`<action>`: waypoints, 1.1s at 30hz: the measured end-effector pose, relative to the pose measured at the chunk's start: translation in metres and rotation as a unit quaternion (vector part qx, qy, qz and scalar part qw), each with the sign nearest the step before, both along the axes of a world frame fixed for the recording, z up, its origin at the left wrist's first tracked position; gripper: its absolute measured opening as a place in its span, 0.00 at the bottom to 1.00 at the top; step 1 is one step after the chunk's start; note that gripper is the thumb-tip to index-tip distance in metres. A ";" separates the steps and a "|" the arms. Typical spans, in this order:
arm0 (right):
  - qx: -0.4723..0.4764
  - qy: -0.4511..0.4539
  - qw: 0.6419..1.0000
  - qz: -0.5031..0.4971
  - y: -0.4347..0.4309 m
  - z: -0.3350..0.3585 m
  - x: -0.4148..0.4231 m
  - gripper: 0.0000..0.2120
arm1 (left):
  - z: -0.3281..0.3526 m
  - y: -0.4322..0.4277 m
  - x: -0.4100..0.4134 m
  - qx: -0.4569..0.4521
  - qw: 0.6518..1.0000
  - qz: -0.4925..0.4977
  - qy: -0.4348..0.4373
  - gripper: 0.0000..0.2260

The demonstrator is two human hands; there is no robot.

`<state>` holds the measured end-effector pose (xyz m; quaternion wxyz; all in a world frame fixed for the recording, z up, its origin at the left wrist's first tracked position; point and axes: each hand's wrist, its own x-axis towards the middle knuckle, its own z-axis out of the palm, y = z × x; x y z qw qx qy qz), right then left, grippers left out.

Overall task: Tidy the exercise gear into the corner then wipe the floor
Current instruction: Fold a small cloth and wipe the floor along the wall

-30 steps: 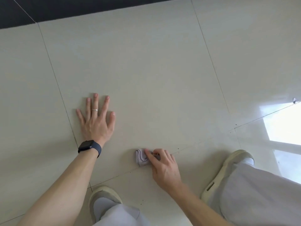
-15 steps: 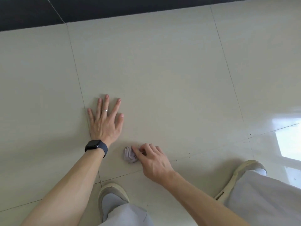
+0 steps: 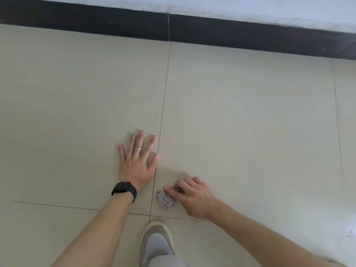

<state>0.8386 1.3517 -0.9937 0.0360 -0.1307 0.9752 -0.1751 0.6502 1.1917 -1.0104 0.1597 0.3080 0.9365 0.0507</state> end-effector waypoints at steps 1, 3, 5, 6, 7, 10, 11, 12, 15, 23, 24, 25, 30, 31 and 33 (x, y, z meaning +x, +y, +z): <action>0.018 0.020 1.000 0.004 0.019 -0.002 -0.014 0.25 | 0.000 -0.001 -0.001 -0.007 1.000 0.004 -0.003 0.27; 0.054 0.043 0.991 -0.111 0.063 -0.004 -0.048 0.25 | 0.000 -0.002 -0.004 -0.012 1.000 -0.001 0.003 0.26; 0.046 0.007 0.941 -0.336 0.105 -0.001 -0.077 0.24 | 0.001 -0.003 -0.011 0.000 1.000 -0.011 0.014 0.26; 0.031 -0.016 0.899 -0.437 0.113 0.001 -0.086 0.24 | 0.001 -0.001 -0.016 0.008 1.000 -0.008 0.016 0.26; 0.024 -0.027 0.868 -0.496 0.109 0.002 -0.090 0.24 | 0.002 0.001 -0.024 0.013 1.000 0.001 0.019 0.26; 0.013 0.016 0.941 -0.339 0.054 0.003 -0.072 0.28 | 0.002 0.015 -0.055 0.029 0.998 0.041 0.034 0.27; 0.007 0.024 0.982 -0.186 0.032 0.003 -0.059 0.28 | 0.002 0.020 -0.066 0.033 0.998 0.042 0.039 0.27; 0.019 0.025 0.999 -0.032 0.017 0.003 -0.050 0.27 | 0.002 0.024 -0.077 0.032 0.998 0.034 0.046 0.27; 0.050 0.009 0.984 0.172 0.040 0.001 -0.075 0.24 | 0.002 0.032 -0.106 0.021 0.998 0.030 0.060 0.28; 0.035 0.019 0.812 -0.582 0.151 -0.006 -0.173 0.25 | -0.008 0.053 -0.164 0.005 0.997 0.070 0.044 0.29; 0.035 0.043 0.835 -0.547 0.133 -0.008 -0.173 0.25 | -0.010 0.054 -0.165 0.012 0.996 0.073 0.044 0.29; 0.029 0.059 0.874 -0.481 0.111 -0.011 -0.168 0.26 | -0.011 0.054 -0.165 0.017 0.996 0.073 0.047 0.29; 0.006 0.067 0.996 -0.065 0.057 -0.006 -0.148 0.26 | -0.009 0.053 -0.166 0.020 0.996 0.077 0.044 0.29; 0.009 0.076 0.995 -0.066 0.077 -0.007 -0.162 0.25 | -0.009 0.054 -0.167 0.011 0.996 0.082 0.037 0.29; 0.037 0.096 0.974 -0.200 0.124 -0.012 -0.198 0.22 | -0.009 0.053 -0.167 -0.002 0.996 0.080 0.031 0.29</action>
